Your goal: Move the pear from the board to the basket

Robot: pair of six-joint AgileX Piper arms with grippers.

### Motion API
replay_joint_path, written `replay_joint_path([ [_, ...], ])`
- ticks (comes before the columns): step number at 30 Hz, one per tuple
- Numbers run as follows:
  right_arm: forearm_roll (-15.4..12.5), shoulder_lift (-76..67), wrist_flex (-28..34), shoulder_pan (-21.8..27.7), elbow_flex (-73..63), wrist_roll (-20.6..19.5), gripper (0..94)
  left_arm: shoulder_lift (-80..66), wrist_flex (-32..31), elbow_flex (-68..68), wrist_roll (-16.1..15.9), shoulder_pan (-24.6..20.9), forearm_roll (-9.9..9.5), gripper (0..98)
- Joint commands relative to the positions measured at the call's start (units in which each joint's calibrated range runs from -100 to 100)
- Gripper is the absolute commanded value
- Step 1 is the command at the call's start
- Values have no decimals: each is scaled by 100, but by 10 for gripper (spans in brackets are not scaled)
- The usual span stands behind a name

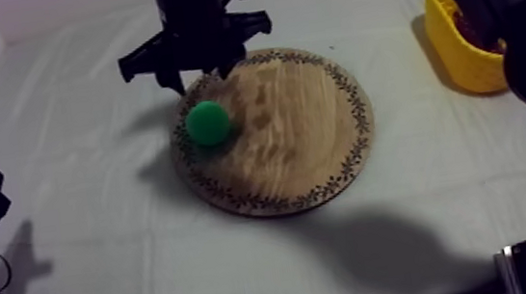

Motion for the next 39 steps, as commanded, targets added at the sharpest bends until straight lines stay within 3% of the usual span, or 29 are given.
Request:
replay_joint_path([
  [1, -3, 0, -1, 7, -8, -64, 560, 0, -1, 0, 1, 1, -2, 1],
  [17, -97, 263, -8, 63, -83, -93, 622, 0, -1, 0, 1, 1, -2, 1],
  [39, -532, 1527, -90, 140, -809, -147, 679, 0, -1, 0, 1, 1, -2, 1],
])
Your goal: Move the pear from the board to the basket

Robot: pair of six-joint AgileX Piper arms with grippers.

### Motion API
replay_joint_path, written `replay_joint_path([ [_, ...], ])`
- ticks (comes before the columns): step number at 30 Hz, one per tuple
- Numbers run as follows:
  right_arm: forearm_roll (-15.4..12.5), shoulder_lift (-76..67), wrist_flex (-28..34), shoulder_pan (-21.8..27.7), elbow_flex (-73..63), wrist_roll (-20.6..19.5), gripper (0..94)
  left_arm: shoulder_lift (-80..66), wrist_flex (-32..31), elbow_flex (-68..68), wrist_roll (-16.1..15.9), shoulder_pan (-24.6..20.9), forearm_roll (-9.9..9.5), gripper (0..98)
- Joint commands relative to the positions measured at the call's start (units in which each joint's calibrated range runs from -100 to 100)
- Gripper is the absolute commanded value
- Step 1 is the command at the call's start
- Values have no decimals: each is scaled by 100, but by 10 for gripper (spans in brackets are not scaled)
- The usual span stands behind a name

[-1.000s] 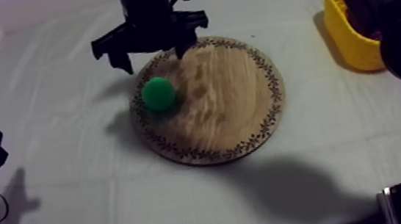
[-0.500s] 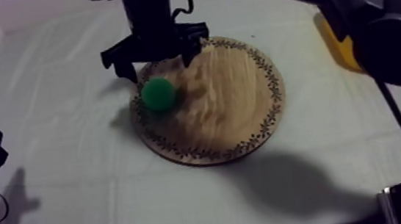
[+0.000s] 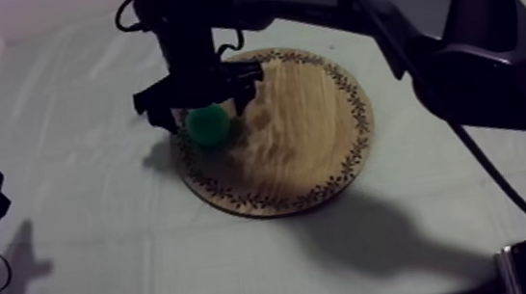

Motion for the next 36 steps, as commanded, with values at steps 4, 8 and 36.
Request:
replay_joint_path([
  [4, 8, 331, 5, 37, -342, -2, 678, 0, -1, 0, 1, 1, -2, 1],
  [8, 24, 575, 5, 79, -597, 13, 671, 0, -1, 0, 1, 1, -2, 1],
  [36, 122, -666, -73, 537, -44, 604, 315, 0, -1, 0, 1, 1, -2, 1],
])
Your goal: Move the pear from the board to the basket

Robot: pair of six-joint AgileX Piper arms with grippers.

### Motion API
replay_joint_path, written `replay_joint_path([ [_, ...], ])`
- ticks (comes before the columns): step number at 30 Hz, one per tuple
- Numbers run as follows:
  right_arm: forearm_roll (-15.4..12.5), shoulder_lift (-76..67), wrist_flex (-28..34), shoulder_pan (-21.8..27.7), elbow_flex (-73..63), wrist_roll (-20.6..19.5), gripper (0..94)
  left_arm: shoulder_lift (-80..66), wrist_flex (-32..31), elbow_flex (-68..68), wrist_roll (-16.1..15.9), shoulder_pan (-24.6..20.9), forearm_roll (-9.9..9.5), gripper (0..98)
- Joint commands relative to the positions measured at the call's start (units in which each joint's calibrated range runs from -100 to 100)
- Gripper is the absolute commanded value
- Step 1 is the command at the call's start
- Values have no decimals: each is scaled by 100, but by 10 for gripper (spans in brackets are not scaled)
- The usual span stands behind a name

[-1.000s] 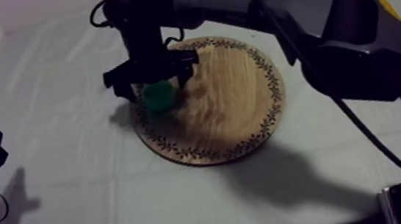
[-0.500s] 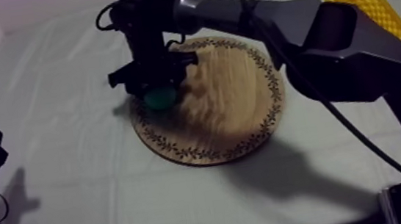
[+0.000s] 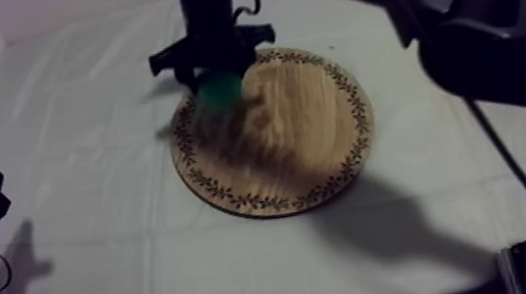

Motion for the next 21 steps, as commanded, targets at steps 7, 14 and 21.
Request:
replay_joint_path([
  [7, 395, -1815, -212, 795, 1051, 610, 315, 0, -1, 0, 1, 1, -2, 1],
  [14, 713, -3130, -626, 1604, 2323, 1105, 315, 0, -1, 0, 1, 1, -2, 1],
  [21, 963, -4048, -1364, 2434, 3751, 1483, 323, 0, -1, 0, 1, 1, -2, 1],
])
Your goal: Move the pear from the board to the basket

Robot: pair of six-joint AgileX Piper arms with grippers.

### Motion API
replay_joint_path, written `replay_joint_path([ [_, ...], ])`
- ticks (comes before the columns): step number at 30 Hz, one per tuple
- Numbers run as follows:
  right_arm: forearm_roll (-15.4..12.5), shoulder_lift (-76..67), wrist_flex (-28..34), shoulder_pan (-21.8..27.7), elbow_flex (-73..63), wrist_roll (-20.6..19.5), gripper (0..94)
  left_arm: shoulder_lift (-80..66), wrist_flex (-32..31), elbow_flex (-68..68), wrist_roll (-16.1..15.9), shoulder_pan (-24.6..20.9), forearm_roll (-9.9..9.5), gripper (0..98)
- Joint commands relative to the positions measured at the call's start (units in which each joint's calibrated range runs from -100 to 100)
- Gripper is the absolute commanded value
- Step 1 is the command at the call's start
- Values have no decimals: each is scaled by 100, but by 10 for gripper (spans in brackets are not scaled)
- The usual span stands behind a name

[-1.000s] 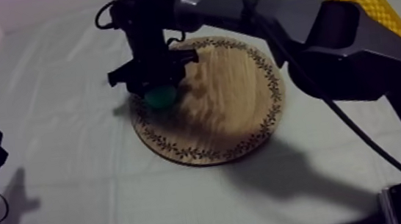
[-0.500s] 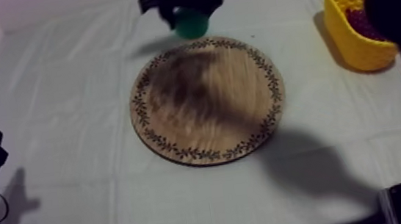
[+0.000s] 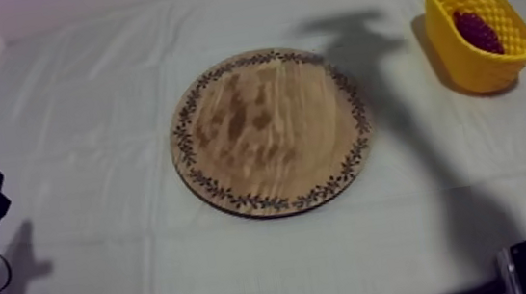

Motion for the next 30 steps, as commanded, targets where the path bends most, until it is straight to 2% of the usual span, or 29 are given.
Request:
replay_joint_path([
  [1, 45, -332, -249, 470, 730, 119, 323, 0, -1, 0, 1, 1, -2, 1],
  [10, 274, -705, -1137, 1285, 2160, 310, 324, 0, -1, 0, 1, 1, -2, 1],
  [19, 240, -247, -2111, 1698, 2946, 443, 360, 0, -1, 0, 1, 1, -2, 1],
  [22, 120, 93, -2344, 1764, 2906, 539, 417, 0, -1, 0, 1, 1, -2, 1],
  [28, -158, 702, -2543, 1816, 2388, 664, 612, 0, -1, 0, 1, 1, -2, 1],
  [30, -209, 789, -2613, 1832, 2265, 699, 651, 0, -1, 0, 1, 1, -2, 1],
])
